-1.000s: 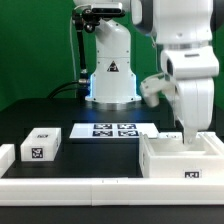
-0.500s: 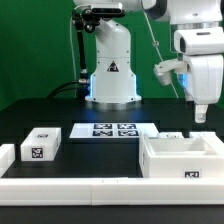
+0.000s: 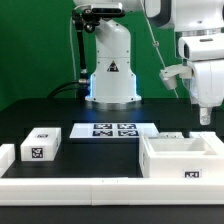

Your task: Assemble cabinet

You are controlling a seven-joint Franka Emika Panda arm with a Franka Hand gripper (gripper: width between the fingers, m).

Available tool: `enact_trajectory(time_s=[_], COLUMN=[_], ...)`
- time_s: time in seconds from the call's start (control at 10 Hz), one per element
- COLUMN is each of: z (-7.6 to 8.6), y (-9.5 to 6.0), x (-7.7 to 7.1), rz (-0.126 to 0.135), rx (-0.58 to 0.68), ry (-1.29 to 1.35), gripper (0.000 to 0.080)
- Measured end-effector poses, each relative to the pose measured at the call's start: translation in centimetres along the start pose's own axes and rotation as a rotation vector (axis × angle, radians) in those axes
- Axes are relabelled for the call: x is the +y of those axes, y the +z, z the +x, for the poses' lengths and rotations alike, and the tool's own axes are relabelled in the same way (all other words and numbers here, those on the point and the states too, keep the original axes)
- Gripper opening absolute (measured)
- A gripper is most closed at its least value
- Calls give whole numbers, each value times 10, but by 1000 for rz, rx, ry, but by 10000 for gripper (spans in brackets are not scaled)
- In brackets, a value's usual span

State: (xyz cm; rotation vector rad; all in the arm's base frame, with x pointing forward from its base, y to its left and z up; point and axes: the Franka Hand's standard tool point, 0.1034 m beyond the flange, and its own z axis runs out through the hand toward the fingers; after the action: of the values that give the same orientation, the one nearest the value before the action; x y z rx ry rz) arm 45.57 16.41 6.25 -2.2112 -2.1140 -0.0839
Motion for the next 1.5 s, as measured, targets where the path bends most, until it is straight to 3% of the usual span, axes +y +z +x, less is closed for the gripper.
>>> enact_trajectory(time_s=[0.1, 0.3, 0.5, 0.7, 1.0, 1.1, 1.2, 1.3, 1.4, 1.5], z=[-1, 9, 12, 20, 19, 19, 19, 18, 18, 18], y=[7, 26, 46, 51, 52, 52, 52, 52, 53, 53], x=[2, -25, -34, -31, -31, -31, -30, -30, -30, -30], rz=[-31, -27, -14, -21, -19, -19, -19, -19, -19, -19], rx=[22, 46, 67, 82, 82, 82, 82, 81, 81, 81], ry=[-10, 28, 45, 53, 57, 57, 58, 58, 59, 59], gripper=[649, 649, 649, 649, 616, 443, 443, 243, 108, 108])
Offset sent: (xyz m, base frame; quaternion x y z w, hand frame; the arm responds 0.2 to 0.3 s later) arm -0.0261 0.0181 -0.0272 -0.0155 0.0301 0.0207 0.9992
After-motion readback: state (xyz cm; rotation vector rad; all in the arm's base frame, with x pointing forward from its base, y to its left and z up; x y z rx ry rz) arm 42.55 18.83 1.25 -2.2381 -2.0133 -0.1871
